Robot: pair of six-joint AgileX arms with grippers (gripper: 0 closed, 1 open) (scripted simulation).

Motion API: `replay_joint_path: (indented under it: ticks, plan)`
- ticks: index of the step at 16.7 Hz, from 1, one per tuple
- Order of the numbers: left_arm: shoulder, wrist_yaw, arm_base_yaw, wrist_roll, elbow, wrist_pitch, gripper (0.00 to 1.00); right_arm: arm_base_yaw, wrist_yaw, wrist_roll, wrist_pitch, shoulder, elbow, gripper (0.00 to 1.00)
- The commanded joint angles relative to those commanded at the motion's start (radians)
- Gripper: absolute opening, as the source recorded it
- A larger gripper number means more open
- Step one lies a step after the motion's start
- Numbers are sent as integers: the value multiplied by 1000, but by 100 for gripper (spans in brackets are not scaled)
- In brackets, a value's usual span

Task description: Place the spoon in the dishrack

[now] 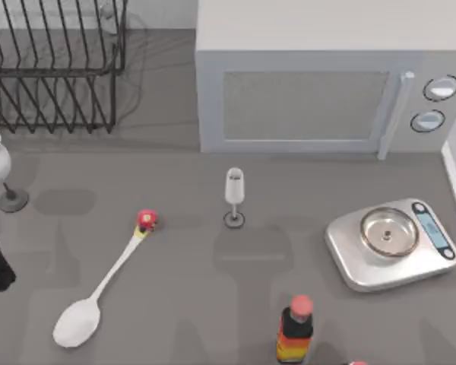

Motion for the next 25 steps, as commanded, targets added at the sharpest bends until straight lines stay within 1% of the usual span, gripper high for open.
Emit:
replay_joint_path:
  ticks: [4, 8, 11, 16, 19, 22, 25]
  plan:
    - [32, 2, -12, 1, 31, -24, 100, 0, 0, 0, 0, 0, 0, 100]
    - [223, 4, -69, 5, 198, -156, 100, 0, 0, 0, 0, 0, 0, 100]
    - [476, 2, -129, 11, 380, -306, 100, 0, 0, 0, 0, 0, 0, 100]
    - [1015, -1, -244, 26, 713, -601, 100, 0, 0, 0, 0, 0, 0, 100]
    - [1301, -1, -311, 34, 904, -770, 100, 0, 0, 0, 0, 0, 0, 100]
    - [1525, 0, -369, 39, 1073, -907, 100, 0, 0, 0, 0, 0, 0, 100]
    - [1697, 1, -411, 43, 1206, -1004, 100, 0, 0, 0, 0, 0, 0, 100]
